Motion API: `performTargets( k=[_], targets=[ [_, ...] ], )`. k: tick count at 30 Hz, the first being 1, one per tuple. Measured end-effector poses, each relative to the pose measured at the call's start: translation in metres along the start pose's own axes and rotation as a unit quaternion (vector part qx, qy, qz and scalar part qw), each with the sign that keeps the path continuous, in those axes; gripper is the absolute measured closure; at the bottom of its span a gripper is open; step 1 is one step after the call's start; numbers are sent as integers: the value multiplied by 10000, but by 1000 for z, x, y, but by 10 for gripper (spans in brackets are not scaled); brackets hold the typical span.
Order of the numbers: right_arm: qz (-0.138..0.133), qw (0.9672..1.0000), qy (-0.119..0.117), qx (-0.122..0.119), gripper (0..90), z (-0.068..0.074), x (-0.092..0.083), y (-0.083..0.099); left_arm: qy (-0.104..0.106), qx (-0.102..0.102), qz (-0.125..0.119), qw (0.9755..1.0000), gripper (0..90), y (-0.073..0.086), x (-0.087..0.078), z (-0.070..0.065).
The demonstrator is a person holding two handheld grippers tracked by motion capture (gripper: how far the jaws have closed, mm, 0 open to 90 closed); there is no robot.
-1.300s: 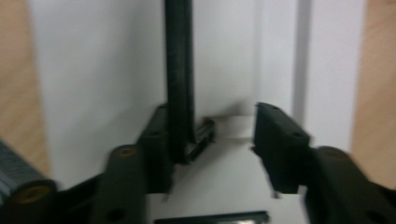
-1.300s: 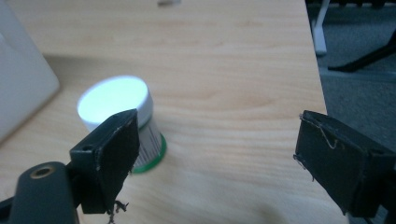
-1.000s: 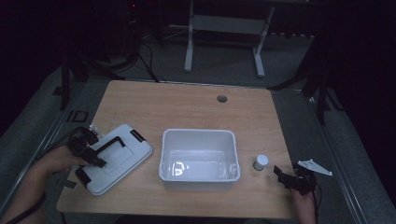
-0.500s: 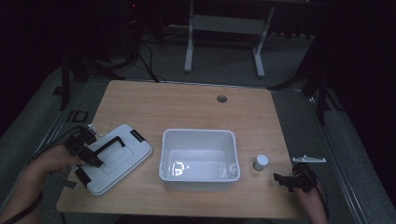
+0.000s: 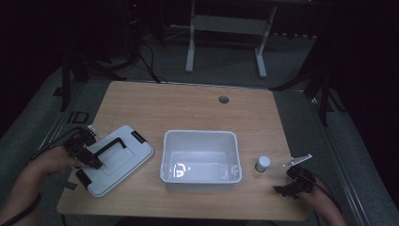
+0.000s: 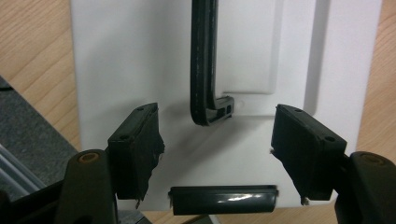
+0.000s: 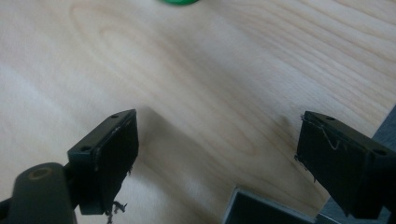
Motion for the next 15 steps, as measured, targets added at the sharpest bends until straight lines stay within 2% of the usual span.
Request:
performTargets(
  k=[3, 7, 11, 15],
  targets=[
    [178, 9992, -161, -317, 125, 2, -2, -3, -8, 21, 20, 10000, 323, 0, -1, 0],
    [414, 9964, -279, -684, 125, 0, -7, -8, -65, 32, 0, 10000, 322, 1, -3, 0],
    [751, 9913, -374, -1012, 126, -2, -13, -13, -70, 60, 64, 9999, 323, 2, -4, -1],
    [894, 9850, -581, -1357, 127, -3, -19, -20, -53, 76, 85, 9999, 323, 2, -4, -1]
  ],
)
Point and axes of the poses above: each handheld gripper's, and its own axes: x roughly forward along the jaws, y roughly out of its underside, z roughly to its left, the point moved 3 cm from there along x, roughly forward along the jaws, and after that the axes turned 6 degrees about -x, right-handed, at the moved point
